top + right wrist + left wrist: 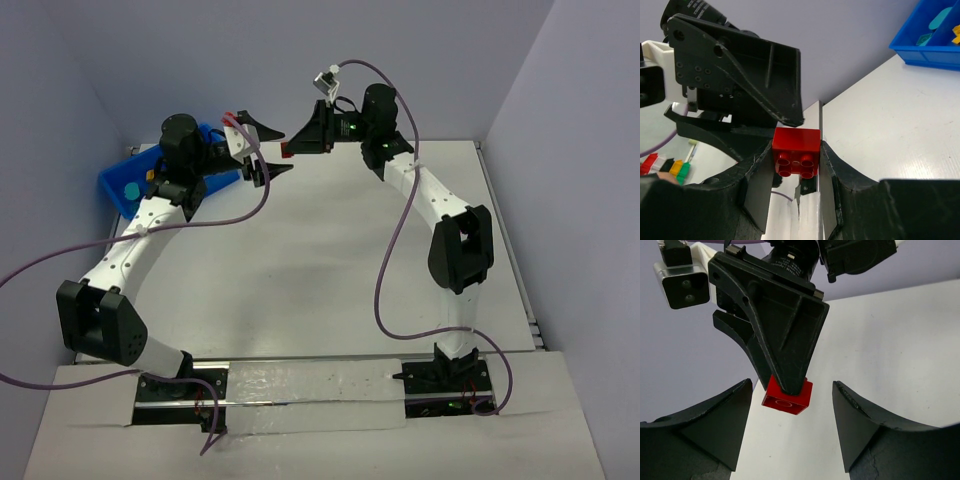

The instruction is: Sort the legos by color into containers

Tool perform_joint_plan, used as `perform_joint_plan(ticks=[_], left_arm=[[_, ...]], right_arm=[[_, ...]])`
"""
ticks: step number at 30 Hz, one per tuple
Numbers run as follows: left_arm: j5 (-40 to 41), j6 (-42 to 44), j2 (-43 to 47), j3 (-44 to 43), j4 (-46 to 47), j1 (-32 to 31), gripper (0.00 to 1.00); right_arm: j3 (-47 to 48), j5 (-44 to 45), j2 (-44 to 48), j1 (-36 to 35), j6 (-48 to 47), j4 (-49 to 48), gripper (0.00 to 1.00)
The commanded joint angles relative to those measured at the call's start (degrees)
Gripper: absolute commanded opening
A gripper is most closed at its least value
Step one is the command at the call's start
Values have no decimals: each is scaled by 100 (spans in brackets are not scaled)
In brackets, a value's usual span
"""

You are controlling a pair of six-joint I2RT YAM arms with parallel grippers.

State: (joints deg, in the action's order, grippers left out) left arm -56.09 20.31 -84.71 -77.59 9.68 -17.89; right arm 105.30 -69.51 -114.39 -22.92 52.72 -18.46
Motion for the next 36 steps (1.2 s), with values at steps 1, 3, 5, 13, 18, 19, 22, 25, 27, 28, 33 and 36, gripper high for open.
perform_joint_plan(ticks=[1, 3, 5, 13, 18, 19, 22, 25, 27, 28, 33, 36], left_arm=[[-66, 704, 101, -224, -332, -22, 74], [-40, 839, 75, -262, -406, -22, 72], [-11, 1020, 68, -288, -536, -22, 70], [135, 1161, 185, -140, -332, -22, 50], [133, 1195, 210, -181, -382, -22, 41], [126, 1195, 216, -213, -415, -22, 38], [195, 1092, 191, -286, -467, -22, 25], [449, 901, 198, -259, -533, -19, 9], [776, 703, 259, -130, -480, 4, 0], [943, 449, 285, -78, -421, 21, 0], [1492, -858, -64, -418, -554, 519, 0], [2342, -1661, -690, -1182, -1285, 854, 0]], right_arm=[[88, -243, 104, -72, -28, -310, 0], [79, -293, 112, -72, -52, -281, 0], [79, -311, 121, -81, -68, -258, 0], [152, -317, 73, -88, -122, -128, 0], [211, -335, 21, -98, -104, -96, 1], [218, -335, 15, -98, -104, -96, 8], [234, -311, 19, -96, -131, -46, 47], [259, -166, 88, -61, -460, 499, 86], [229, 9, 162, -22, -802, 784, 100], [205, 104, 250, 36, -1133, 1164, 100], [19, 925, 644, 357, -2121, 2228, 100], [-8, 1711, 936, 709, -2583, 2664, 100]])
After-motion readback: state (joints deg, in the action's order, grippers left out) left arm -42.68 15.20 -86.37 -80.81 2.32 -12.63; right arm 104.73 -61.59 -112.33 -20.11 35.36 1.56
